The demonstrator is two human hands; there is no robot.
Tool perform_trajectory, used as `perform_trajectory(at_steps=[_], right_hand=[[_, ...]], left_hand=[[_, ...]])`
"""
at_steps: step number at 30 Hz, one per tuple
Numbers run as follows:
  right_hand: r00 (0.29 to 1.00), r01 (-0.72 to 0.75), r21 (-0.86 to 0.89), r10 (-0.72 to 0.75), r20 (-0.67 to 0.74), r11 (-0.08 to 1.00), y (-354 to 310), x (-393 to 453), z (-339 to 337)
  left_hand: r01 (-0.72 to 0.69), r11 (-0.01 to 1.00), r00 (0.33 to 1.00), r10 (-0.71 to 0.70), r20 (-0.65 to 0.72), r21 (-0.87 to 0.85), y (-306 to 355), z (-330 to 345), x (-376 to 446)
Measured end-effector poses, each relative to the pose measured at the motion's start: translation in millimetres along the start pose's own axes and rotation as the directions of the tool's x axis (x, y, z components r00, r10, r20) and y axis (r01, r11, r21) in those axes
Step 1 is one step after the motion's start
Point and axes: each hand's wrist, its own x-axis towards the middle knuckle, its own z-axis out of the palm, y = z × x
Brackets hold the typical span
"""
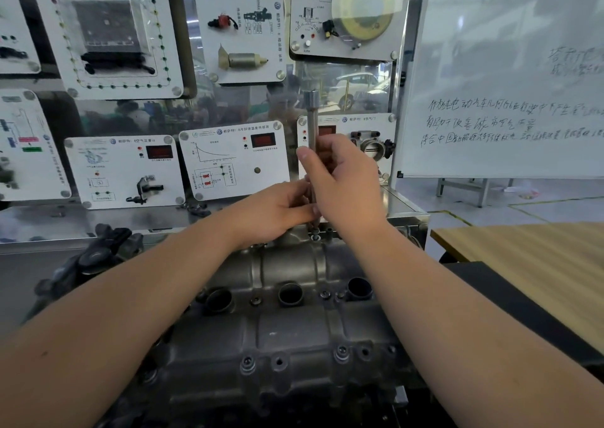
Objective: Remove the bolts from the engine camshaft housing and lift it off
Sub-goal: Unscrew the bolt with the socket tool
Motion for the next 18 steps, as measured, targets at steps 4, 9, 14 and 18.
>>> perform_trajectory(at_steps=[4, 9, 14, 18], right_hand=[[0.998, -0.047, 0.006, 0.047, 0.047, 0.999, 2.0, 1.7, 0.0], [0.997, 0.034, 0.001, -0.034, 0.073, 0.999, 2.9, -0.3, -0.5], [0.999, 0.047, -0.008, -0.047, -0.007, 0.999, 2.3, -1.0, 0.4], [0.997, 0.045, -0.05, -0.042, 0.06, 0.998, 3.1, 2.0, -2.0]], left_hand=[[0.039, 0.998, 0.999, -0.04, -0.01, -0.041, -2.9, -0.5, -0.9], [0.028, 1.0, 1.0, -0.028, 0.008, 0.007, -2.7, -1.4, -0.8], [0.004, 1.0, 1.0, -0.004, 0.004, 0.025, -1.7, -0.8, 0.4], [0.02, 1.0, 1.0, -0.02, 0.003, -0.018, -5.2, -0.8, -0.6]])
